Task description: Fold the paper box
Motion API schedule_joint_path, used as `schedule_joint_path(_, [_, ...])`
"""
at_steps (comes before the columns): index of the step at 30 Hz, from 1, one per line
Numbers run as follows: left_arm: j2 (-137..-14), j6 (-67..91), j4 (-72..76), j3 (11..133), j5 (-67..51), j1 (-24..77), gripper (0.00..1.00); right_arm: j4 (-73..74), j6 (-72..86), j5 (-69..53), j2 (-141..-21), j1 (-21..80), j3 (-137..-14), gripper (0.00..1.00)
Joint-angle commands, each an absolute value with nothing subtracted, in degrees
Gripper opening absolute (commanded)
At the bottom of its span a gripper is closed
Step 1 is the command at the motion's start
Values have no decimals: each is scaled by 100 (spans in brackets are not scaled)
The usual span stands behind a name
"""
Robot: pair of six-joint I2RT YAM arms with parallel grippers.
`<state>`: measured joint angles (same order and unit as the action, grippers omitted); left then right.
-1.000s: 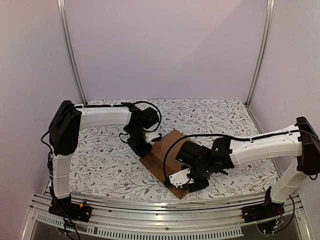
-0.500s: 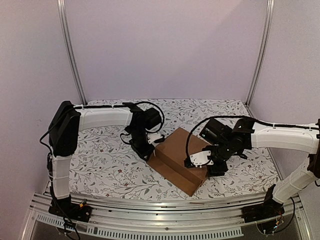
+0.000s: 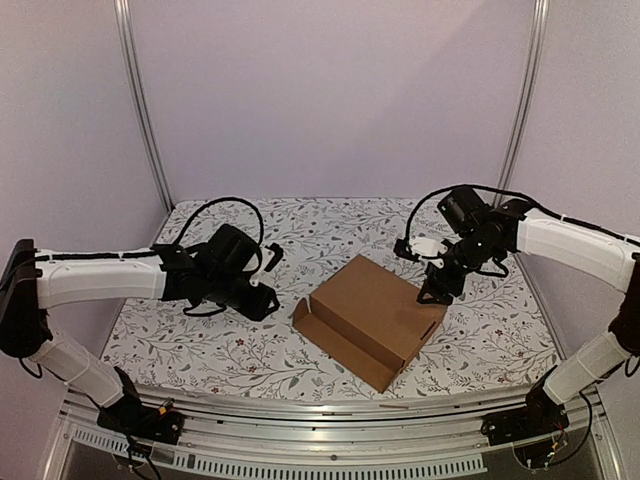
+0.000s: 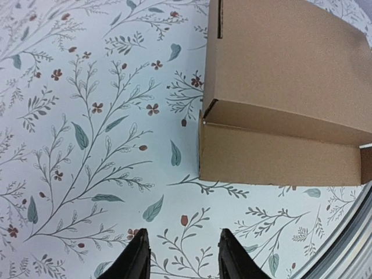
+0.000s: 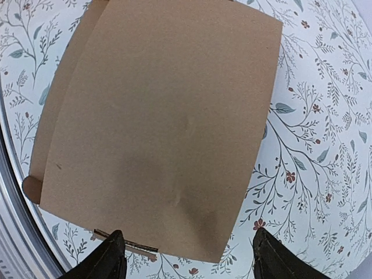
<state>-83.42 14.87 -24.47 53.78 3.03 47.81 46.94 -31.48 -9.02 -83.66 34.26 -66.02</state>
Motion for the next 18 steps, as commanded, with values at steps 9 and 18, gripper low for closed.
schedule_joint_path(9, [-7814,3749,-706,4117,2654,5820,40,4587,-2356,-2586,-10480,2148,-7665,62])
schedule_joint_path(18, [-7491,4791,-1651,4115,5355,6633,26,4849,-1945,-3492,-10973,1959,-7460,43])
